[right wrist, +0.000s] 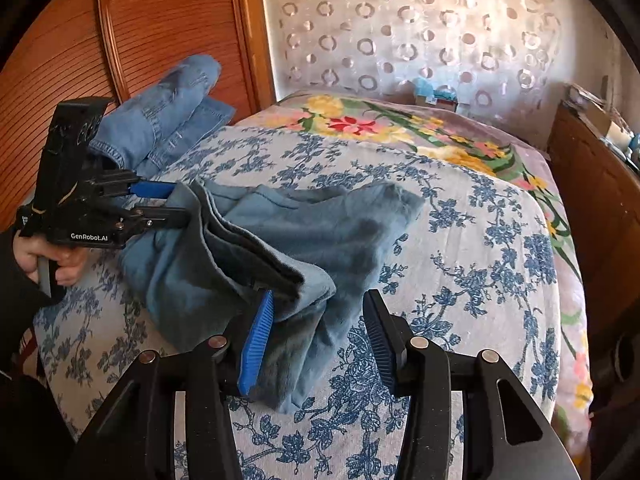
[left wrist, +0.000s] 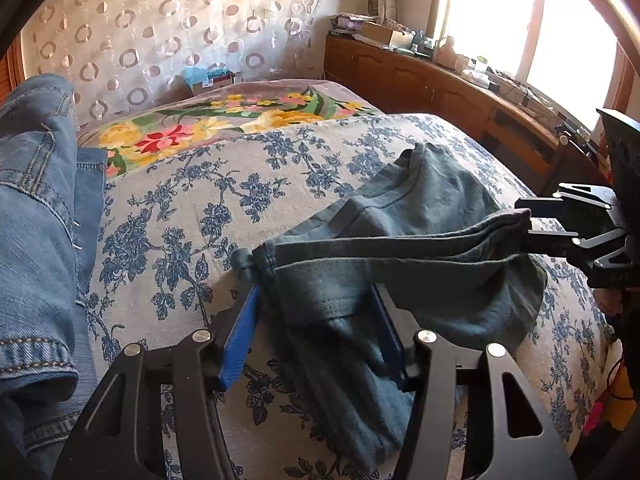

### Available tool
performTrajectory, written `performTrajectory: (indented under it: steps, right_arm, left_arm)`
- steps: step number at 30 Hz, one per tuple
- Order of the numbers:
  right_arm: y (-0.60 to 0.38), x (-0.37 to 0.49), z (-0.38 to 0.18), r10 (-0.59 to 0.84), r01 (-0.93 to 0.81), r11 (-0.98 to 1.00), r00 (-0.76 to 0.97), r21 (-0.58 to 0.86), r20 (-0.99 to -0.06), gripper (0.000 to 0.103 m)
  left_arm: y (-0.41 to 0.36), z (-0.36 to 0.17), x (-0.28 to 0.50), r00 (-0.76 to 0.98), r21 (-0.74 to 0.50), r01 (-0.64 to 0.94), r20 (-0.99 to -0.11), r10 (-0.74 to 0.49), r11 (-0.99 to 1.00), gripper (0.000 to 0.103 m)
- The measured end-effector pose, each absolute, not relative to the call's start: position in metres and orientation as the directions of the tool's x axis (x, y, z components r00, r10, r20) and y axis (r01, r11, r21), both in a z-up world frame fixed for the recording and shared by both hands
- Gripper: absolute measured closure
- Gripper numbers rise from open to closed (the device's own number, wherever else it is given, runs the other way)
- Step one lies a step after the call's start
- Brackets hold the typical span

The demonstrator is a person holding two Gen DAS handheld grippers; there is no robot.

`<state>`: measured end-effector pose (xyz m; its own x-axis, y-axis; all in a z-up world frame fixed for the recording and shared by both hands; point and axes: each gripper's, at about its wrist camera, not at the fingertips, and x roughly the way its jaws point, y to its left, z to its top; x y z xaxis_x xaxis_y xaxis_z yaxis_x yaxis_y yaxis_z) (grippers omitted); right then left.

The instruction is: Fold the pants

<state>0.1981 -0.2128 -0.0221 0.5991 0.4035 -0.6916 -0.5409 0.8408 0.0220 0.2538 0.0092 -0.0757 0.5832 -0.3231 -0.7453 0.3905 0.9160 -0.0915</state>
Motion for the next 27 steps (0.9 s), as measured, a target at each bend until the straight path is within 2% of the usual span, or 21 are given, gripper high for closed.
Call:
performTrajectory:
  steps: [11, 21, 27]
  right_arm:
    - [-0.219, 0.188, -0.016, 0.395, -0.54, 0.841, 0.617, -0.002, -0.68, 0.054]
    - [-0.195, 0.209, -0.027, 0.37, -0.556, 0.83, 0.605, -0.042, -0.705, 0.054]
    - [-0.187, 0.219, -0.029, 0.407, -0.569, 0.822, 0.583, 0.004, -0.703, 0.054]
  left_arm:
    - [0.008, -0.076, 0.252, 0.594, -0.075, 0.382, -0.744, -0.307, 0.921, 0.047]
    - [0.008, -0.074, 0.251, 0.599, -0.075, 0.387, -0.737, -0.313, 0.919, 0.057]
    - [0.005, -0.077, 0.254, 0.588, -0.078, 0.385, -0.747, -0.31, 0.92, 0.058]
